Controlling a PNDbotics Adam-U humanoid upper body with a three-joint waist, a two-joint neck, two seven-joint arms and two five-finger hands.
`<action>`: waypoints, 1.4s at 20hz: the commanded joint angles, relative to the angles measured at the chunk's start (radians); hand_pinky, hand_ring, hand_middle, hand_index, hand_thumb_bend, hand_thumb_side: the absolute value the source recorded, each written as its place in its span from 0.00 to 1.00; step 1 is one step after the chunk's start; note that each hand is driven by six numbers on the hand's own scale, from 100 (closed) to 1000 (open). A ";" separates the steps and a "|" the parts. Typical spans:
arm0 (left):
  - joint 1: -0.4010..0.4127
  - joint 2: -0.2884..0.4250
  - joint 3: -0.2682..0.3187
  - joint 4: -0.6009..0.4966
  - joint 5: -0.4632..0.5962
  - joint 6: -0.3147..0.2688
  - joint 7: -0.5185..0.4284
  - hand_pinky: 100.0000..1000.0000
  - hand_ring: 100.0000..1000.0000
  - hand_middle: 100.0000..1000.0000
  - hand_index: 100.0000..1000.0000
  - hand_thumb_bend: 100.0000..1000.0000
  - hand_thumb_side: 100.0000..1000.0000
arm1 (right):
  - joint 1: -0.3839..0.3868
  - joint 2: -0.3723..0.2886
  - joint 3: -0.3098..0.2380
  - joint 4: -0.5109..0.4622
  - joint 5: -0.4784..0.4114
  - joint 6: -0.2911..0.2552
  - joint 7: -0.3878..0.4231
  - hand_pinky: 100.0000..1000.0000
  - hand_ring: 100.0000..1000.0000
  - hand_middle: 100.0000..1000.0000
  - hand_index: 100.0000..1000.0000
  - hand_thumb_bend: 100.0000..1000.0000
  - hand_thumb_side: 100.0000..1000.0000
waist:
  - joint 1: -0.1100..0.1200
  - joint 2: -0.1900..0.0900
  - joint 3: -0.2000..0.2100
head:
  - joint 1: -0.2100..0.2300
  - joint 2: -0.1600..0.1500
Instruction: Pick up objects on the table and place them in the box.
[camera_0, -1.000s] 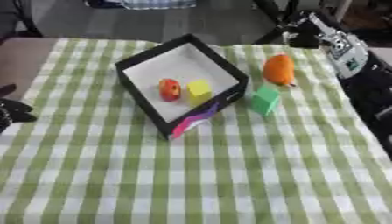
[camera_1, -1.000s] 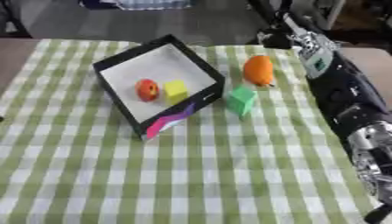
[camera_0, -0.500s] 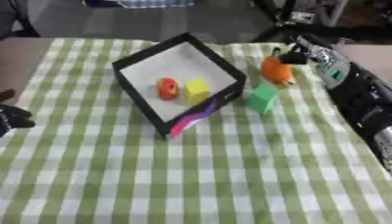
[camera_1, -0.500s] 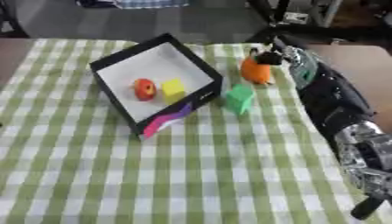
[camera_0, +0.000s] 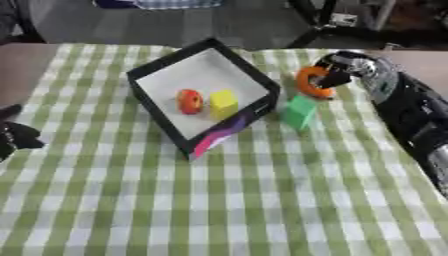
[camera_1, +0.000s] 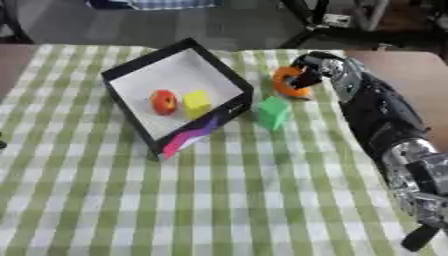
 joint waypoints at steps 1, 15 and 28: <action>-0.009 0.006 0.005 -0.023 -0.003 -0.001 -0.003 0.65 0.50 0.51 0.90 0.00 1.00 | -0.011 -0.027 -0.011 -0.029 0.049 -0.006 -0.053 0.78 0.50 0.35 0.47 0.00 0.00 | 0.016 0.005 0.000 | -0.001 -0.002; -0.010 -0.003 0.006 -0.026 -0.007 0.002 -0.002 0.65 0.50 0.51 0.90 0.00 1.00 | -0.077 0.020 0.037 -0.331 -0.075 -0.126 -0.310 0.73 0.37 0.15 0.27 0.00 0.00 | 0.011 -0.002 0.007 | -0.005 -0.002; -0.030 -0.027 -0.012 -0.032 -0.002 0.000 -0.020 0.65 0.50 0.51 0.90 0.00 1.00 | -0.102 0.233 0.120 -0.285 -0.017 -0.191 -0.102 0.81 0.56 0.53 0.67 0.00 0.00 | 0.019 0.017 0.070 | -0.057 -0.002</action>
